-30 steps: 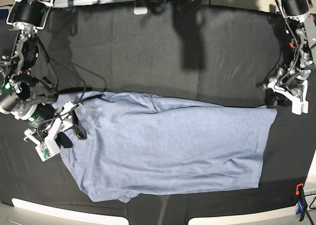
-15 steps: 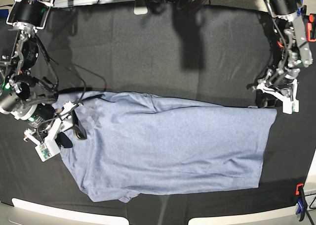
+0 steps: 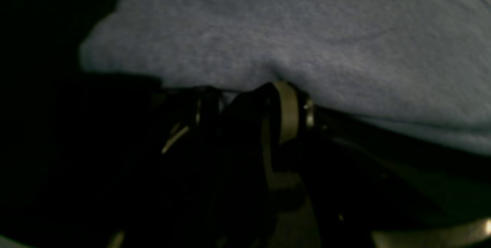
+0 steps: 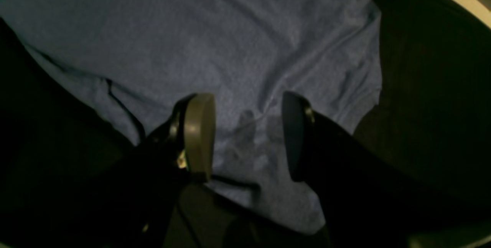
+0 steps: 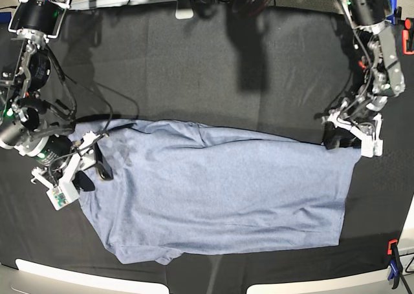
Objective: Layout the t-shirt on the table in an organized manner, then fold the t-shirt properly
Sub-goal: 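Move the left gripper to the shirt's shoulder edge and grasp it, then grasp the shirt's other shoulder edge with the right gripper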
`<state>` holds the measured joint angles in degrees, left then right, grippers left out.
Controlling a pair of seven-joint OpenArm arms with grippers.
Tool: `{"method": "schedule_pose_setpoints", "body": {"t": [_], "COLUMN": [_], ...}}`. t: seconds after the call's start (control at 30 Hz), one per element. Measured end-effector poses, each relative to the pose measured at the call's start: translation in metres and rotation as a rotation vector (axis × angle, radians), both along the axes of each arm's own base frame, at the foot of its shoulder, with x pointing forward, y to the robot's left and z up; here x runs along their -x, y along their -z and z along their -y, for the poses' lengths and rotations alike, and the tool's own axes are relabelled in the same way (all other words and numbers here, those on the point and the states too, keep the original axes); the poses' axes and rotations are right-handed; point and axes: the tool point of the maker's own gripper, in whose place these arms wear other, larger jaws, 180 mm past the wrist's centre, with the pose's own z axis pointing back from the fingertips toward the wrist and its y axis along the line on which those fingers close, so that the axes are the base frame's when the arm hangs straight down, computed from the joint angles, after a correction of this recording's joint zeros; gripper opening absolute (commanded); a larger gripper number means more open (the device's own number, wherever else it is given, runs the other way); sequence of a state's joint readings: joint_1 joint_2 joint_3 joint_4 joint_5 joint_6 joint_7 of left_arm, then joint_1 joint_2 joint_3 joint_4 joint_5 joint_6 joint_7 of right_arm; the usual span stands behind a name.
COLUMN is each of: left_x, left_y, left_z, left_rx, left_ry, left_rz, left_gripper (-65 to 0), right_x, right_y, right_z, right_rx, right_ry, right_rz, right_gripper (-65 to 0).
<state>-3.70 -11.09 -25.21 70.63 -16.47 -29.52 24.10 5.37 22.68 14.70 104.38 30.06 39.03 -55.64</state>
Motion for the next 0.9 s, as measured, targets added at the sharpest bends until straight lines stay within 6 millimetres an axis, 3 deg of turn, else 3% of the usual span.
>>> {"method": "schedule_pose_setpoints", "body": {"t": [0.13, 0.4, 0.47, 0.57, 0.7, 0.9], "left_x": [-0.001, 0.002, 0.002, 0.002, 0.002, 0.0], "left_y": [-0.001, 0.004, 0.004, 0.004, 0.004, -0.001], "left_z": [-0.002, 0.001, 0.002, 0.001, 0.001, -0.007], "left_rx": [-0.002, 0.019, 0.021, 0.02, 0.021, 0.003], "left_ry": [-0.01, 0.0, 0.0, 0.0, -0.001, -0.008], "left_rz": [0.0, -0.036, -0.035, -0.036, -0.033, -0.014], "left_gripper": [-65.0, -65.0, -65.0, -65.0, -65.0, -65.0], "right_x": [0.003, 0.03, 0.034, 0.037, 0.051, 0.095], "right_y": [0.005, 0.043, 0.053, 0.057, 0.065, 0.131], "right_z": [0.002, 0.011, 0.026, 0.065, 0.114, 0.129], "right_rx": [0.017, 0.062, 0.048, -0.009, -0.11, -0.242], "right_ry": [0.005, 0.029, 0.123, 0.291, 0.487, 0.595], "right_rz": [-0.029, -0.178, -0.211, -0.219, -0.232, -0.442], "right_gripper": [-39.0, -38.9, -36.7, -31.3, -31.0, -31.0]}}
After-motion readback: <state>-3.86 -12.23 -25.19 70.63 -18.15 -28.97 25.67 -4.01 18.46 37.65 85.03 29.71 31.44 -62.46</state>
